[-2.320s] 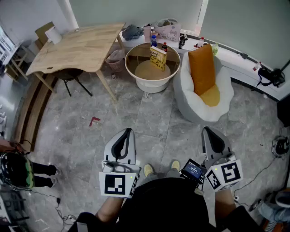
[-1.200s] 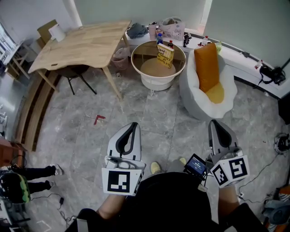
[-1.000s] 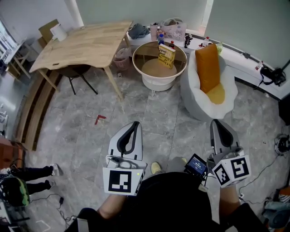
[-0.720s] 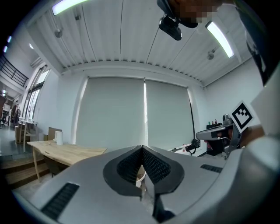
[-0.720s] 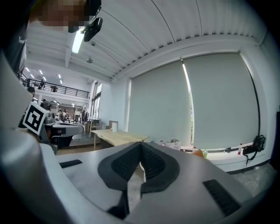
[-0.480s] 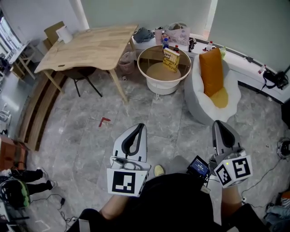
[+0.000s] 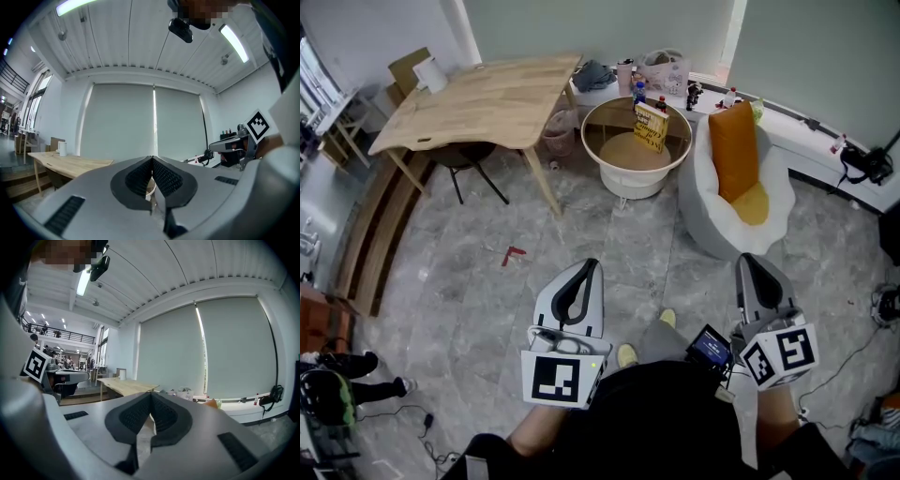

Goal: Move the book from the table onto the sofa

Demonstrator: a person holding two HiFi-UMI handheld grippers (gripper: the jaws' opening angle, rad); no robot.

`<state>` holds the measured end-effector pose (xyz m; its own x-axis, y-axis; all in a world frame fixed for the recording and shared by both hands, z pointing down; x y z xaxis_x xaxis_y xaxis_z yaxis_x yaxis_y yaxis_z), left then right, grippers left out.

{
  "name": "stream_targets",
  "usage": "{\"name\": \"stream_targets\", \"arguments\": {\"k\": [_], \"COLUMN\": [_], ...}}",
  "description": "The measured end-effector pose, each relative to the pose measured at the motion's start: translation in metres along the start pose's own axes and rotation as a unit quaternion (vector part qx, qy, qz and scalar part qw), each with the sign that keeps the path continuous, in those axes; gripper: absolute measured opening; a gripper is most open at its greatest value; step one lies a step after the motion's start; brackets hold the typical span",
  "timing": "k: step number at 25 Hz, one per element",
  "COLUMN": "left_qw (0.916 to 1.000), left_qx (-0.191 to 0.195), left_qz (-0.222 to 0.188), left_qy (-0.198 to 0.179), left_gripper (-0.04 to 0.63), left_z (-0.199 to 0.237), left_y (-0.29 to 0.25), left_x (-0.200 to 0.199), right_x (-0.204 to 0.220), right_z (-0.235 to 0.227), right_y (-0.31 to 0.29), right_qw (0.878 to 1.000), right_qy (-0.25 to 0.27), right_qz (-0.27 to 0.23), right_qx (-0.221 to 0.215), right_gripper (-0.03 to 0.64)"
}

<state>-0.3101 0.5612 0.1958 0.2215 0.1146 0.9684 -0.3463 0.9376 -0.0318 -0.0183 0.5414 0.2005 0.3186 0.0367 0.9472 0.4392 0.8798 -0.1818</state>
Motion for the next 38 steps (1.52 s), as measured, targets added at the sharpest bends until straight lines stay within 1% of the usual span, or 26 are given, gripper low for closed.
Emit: {"name": "stream_targets", "arguments": {"k": [8,17,26,31,38], "left_qw": [1.0000,0.9999,0.9997,0.9996,0.9996], "left_qx": [-0.005,-0.015,-0.017,-0.015,-0.017], "left_qz": [-0.003,0.000,0.005,0.006,0.012], "left_qy": [-0.001,-0.005,-0.016,-0.022,-0.021], "left_gripper": [0.006,0.006,0.006,0.006,0.006], "left_z": [0.001,0.001,0.001,0.000,0.005], "left_y": [-0.001,-0.003,-0.011,-0.027,-0.051], "left_x": [0.003,0.001,0.003,0.001,0.001], "right_x": [0.002,0.006,0.011,0.016,0.021], "right_z": [0.001,-0.002,-0.010,-0.021,-0.036], "right_y": [-0.004,-0.011,-0.018,-0.026,-0.048], "right_qw": [1.000,1.000,1.000,0.999,1.000], "right_qy": [0.003,-0.011,-0.007,-0.017,-0.012], "right_qz": [-0.001,-0.007,-0.020,-0.023,-0.014], "right_qx": [-0.001,-0.009,-0.016,-0.014,-0.015], "right_gripper": [0.009,0.009,0.009,0.009,0.009]}}
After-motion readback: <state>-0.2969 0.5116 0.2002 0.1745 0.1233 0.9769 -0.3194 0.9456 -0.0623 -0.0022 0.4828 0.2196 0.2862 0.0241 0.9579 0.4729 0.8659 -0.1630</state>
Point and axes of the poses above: the fingertips, and each gripper's own axes: y backward along the fingers, z to its left, x out of its underside, the point moved 9 cm from there along y, backward along the fingers, and after that the axes turned 15 degrees about y, right-handed, at the moved point
